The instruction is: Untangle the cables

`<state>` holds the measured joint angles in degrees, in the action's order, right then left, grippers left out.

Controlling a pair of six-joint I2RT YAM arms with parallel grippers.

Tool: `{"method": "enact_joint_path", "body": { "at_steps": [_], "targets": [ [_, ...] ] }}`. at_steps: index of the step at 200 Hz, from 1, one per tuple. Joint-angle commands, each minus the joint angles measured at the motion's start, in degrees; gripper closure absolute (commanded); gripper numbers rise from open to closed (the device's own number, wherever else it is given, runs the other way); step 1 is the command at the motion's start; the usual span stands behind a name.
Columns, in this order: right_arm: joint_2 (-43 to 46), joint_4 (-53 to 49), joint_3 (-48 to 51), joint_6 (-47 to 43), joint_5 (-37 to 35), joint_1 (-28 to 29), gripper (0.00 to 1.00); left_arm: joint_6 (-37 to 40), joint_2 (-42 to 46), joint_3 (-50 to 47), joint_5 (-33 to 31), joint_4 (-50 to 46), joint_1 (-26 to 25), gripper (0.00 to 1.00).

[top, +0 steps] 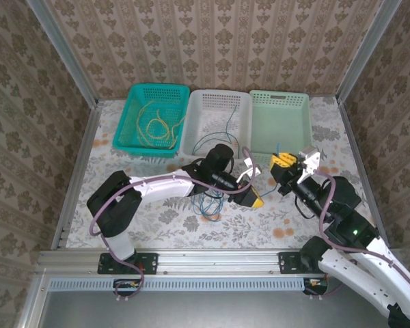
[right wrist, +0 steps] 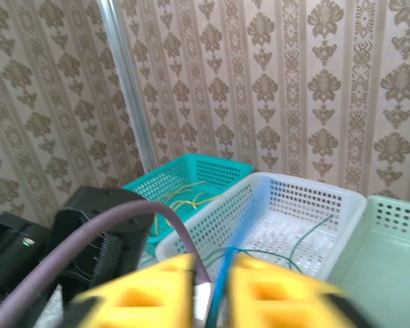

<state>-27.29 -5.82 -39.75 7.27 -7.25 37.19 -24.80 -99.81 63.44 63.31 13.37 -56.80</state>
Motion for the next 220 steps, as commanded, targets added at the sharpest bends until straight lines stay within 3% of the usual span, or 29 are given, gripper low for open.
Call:
{"method": "enact_joint_path", "body": {
  "at_steps": [1, 9, 27, 38, 65, 89, 147, 202, 220],
  "targets": [
    [-1.0, -2.53, 0.37, 1.8, -7.66, 0.32, 0.13, 5.49, 2.31, 4.6, -3.08, -7.04, 0.81, 1.0],
    [-1.83, -6.42, -0.93, 3.99, -9.99, -0.06, 0.01, 8.14, 3.08, 6.08, -4.68, -10.44, 0.97, 1.0],
    [-4.32, -18.1, -5.72, 10.64, -11.23, -3.1, 0.0, 12.37, 4.32, 8.38, -7.29, -16.29, 1.27, 1.0],
    [-4.7, -22.85, -7.3, 15.06, -8.27, -6.53, 0.0, 13.95, 4.57, 8.96, -7.94, -18.76, 1.59, 1.0],
    [-1.44, -19.57, -4.94, 21.48, 3.99, -14.52, 0.01, 14.69, 4.34, 8.56, -8.95, -20.6, 2.5, 1.0],
    [-4.38, -19.91, -4.36, 23.38, 9.18, -16.24, 0.03, 15.4, 4.96, 8.37, -10.72, -20.72, 1.93, 1.0],
    [-8.07, -11.68, -1.23, 29.15, 18.64, -16.36, 0.24, 16.29, 4.99, 8.79, -12.07, -20.31, 2.02, 1.0],
    [-9.62, -10.97, -0.46, 29.75, 22.87, -16.36, 0.54, 18.11, 2.46, 12.5, -11.92, -22.98, 2.2, 1.0],
    [-11.18, -10.87, -0.51, 29.35, 24.36, -16.32, 0.7, 18.73, 1.19, 14.44, -12.47, -24.45, 2.5, 1.0]
  ]
}}
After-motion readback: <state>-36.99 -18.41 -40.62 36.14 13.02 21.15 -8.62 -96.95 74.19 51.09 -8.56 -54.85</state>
